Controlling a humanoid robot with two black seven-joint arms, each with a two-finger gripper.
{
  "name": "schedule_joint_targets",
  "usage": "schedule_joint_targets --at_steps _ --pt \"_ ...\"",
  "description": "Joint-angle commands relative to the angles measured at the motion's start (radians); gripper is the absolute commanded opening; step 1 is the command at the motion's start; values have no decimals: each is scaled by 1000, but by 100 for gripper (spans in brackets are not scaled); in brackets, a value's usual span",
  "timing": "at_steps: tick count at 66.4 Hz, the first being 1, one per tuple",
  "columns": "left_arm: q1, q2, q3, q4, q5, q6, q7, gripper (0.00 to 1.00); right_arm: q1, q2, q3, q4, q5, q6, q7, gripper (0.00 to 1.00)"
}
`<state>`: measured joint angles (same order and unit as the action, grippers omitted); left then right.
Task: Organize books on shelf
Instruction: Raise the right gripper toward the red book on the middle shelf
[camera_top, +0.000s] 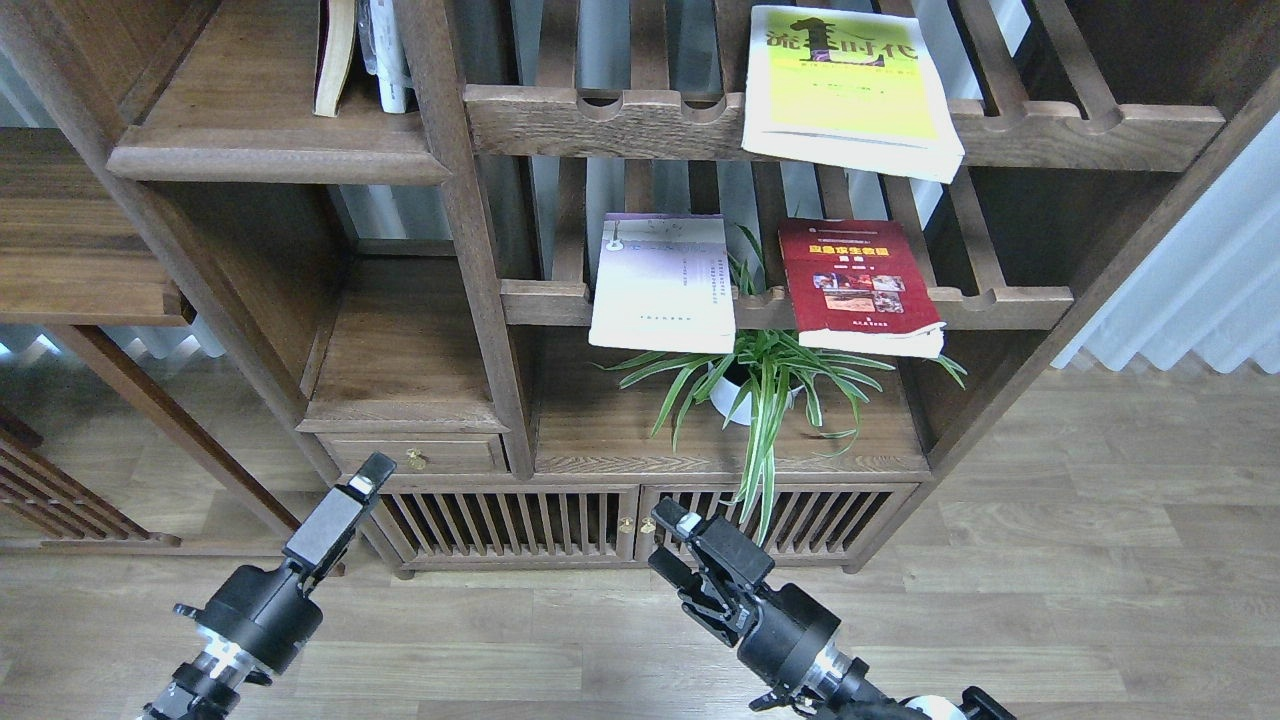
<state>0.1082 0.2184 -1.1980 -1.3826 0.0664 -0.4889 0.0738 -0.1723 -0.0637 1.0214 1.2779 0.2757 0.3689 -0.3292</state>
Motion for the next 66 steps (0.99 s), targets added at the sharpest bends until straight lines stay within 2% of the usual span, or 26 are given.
schedule_joint_targets --at_steps 1,52,66 --pt "4 6 -18 0 0 0 1 100 -4 4 2 0 -1 1 1 100" --pt "10 55 -64 5 -3 0 0 100 19 64 31 -9 76 5 2 100" --pt "1 53 -61 22 -2 0 1 100 31 64 28 -12 74 41 2 100"
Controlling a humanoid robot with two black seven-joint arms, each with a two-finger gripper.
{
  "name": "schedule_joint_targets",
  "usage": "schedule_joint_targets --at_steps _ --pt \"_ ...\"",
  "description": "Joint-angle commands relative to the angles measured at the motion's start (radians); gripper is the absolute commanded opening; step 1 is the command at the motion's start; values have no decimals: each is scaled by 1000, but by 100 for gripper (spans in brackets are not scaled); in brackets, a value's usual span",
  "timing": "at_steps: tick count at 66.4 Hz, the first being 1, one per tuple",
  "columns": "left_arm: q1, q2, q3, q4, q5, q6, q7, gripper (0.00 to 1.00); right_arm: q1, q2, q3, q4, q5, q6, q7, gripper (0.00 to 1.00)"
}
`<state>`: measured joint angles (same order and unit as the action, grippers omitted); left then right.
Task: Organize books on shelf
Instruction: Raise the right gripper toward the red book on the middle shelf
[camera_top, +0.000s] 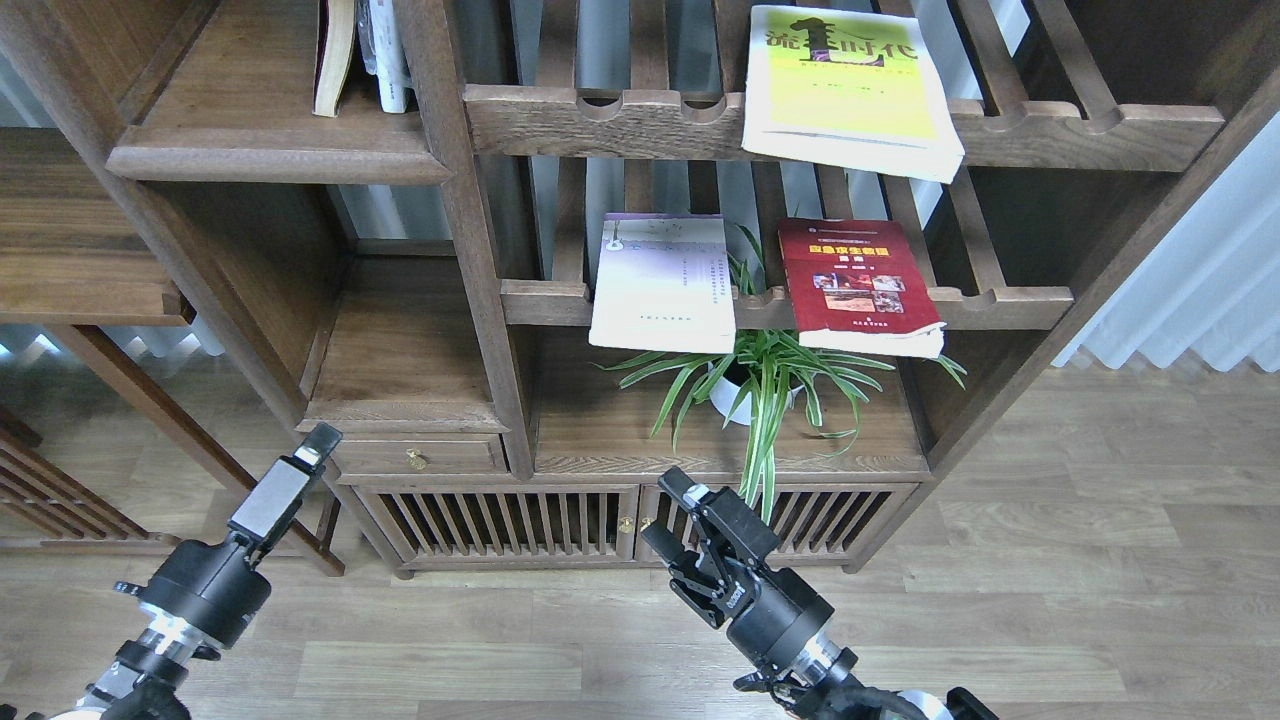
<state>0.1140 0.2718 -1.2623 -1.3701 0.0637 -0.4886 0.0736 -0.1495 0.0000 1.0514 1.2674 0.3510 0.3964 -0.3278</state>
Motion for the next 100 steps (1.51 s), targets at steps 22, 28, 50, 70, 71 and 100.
schedule_joint_targets --at_steps 22,28,50,70,71,100 --pt "-2 0 75 20 -1 0 0 100 14 0 1 -11 0 42 1 100" --pt "-4 0 75 20 -1 0 0 100 19 0 1 -16 -1 55 1 100" --pt "-4 1 66 20 -1 0 0 100 33 0 1 -56 -1 55 1 100" --pt "4 3 32 20 -53 0 -2 100 53 0 18 -69 -3 55 21 100" --pt "4 3 32 22 -58 0 -2 100 54 0 22 -71 -3 55 24 100" --pt "21 0 23 29 -74 0 -2 100 88 0 85 -103 2 58 81 100"
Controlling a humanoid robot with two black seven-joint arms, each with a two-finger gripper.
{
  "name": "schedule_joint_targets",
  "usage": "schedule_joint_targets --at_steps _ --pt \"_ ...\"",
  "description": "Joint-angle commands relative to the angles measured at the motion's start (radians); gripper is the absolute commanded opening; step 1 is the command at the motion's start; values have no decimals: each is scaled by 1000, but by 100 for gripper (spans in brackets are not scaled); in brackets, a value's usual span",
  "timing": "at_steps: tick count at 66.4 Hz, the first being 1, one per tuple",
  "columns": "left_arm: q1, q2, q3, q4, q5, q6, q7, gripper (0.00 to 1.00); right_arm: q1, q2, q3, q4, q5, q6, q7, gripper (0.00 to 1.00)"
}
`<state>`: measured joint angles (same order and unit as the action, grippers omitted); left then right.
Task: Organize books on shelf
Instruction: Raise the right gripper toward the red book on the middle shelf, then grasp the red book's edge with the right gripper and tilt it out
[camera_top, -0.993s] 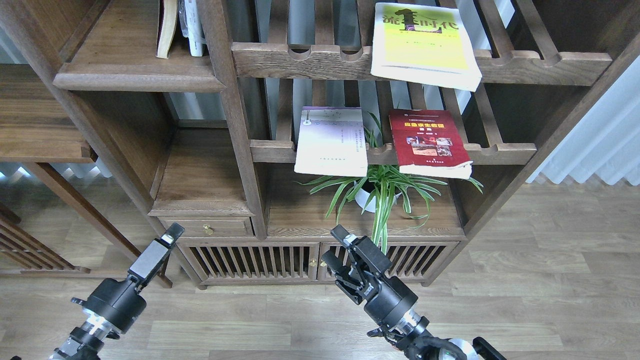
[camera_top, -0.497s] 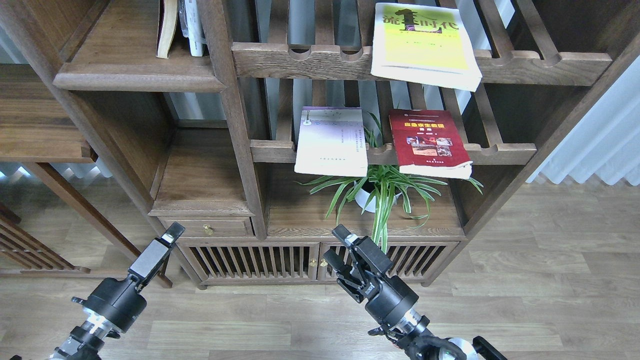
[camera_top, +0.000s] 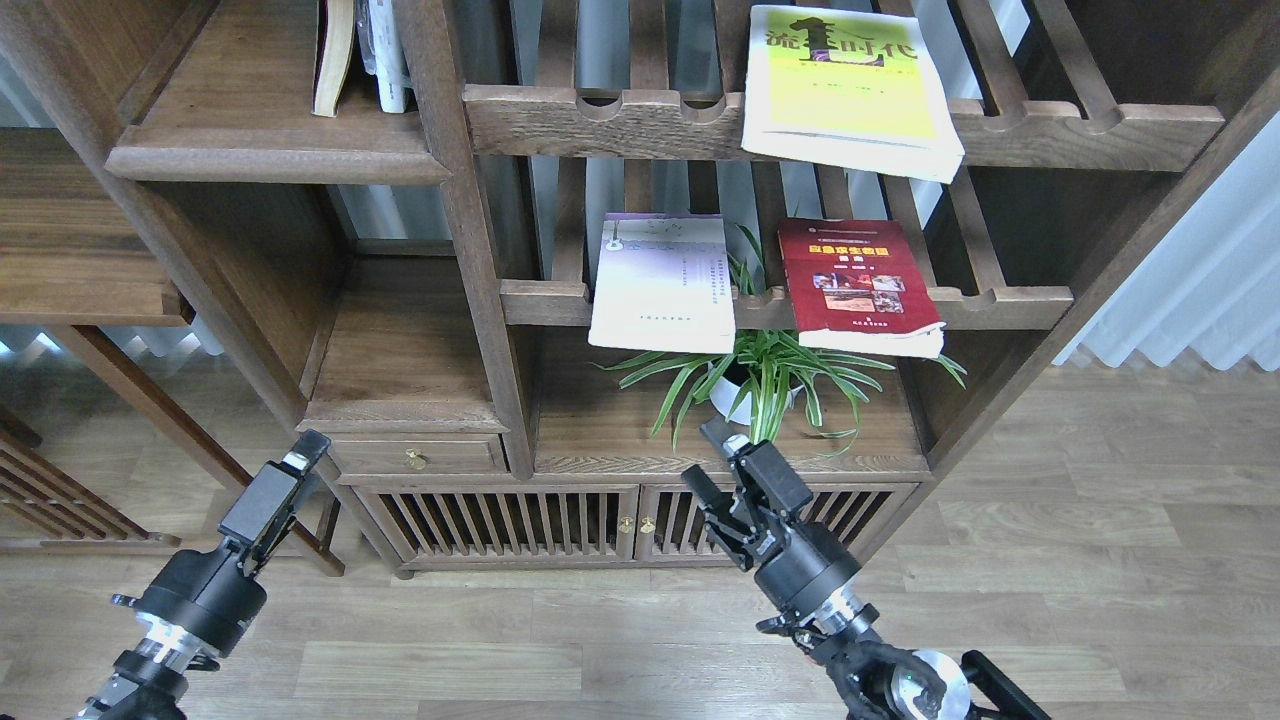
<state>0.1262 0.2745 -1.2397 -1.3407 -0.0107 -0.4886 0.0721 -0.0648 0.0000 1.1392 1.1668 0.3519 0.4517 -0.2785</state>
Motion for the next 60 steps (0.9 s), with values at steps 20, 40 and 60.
schedule_joint_targets --at_steps 20,40,60 --pt "26 -4 -7 0 0 0 -3 100 8 0 -13 -10 2 -4 185 100" --pt "26 -4 -11 2 0 0 -5 100 25 0 -1 -10 7 -1 194 100" --pt "26 -3 -38 6 0 0 -3 100 51 0 -1 -12 5 1 194 100"
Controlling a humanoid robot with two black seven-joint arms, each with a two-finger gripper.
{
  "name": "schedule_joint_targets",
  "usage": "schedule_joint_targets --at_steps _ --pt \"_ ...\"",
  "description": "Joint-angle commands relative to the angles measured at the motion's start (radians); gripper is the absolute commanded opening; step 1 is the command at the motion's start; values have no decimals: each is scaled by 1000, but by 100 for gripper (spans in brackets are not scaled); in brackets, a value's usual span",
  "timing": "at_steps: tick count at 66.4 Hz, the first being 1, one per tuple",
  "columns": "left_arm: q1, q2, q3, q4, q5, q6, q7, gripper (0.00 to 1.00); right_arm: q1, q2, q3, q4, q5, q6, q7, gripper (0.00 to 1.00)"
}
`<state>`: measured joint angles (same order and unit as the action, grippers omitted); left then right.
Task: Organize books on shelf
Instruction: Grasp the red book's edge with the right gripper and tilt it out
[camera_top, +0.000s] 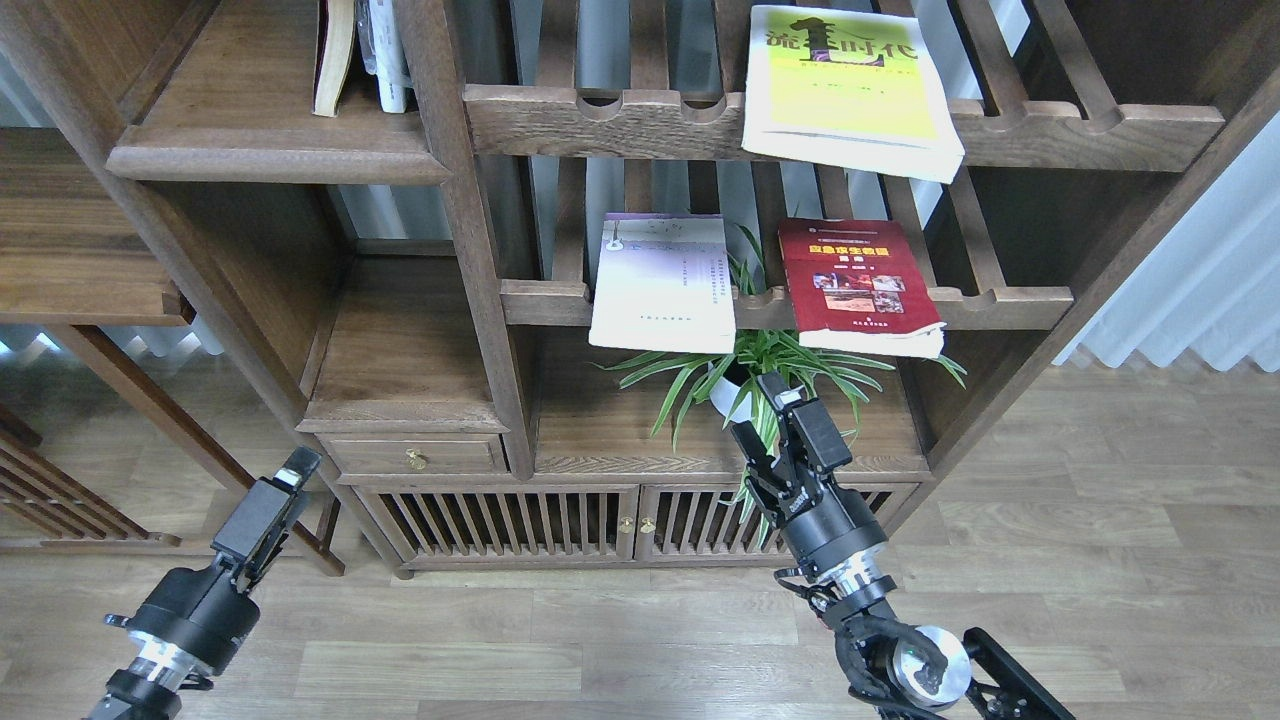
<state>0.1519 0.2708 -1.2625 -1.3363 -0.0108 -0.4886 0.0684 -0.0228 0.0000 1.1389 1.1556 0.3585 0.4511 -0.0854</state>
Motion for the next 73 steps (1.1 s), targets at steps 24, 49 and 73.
schedule_joint_targets --at_steps 24,49,73 --pt "2 -7 -25 11 0 0 -1 100 11 0 -18 -8 -4 38 95 100" --pt "2 -9 -48 11 -44 0 -4 100 12 0 -68 -14 -6 38 159 100" --pt "2 -9 -60 20 -51 0 -4 100 61 0 -51 -83 -9 20 207 100"
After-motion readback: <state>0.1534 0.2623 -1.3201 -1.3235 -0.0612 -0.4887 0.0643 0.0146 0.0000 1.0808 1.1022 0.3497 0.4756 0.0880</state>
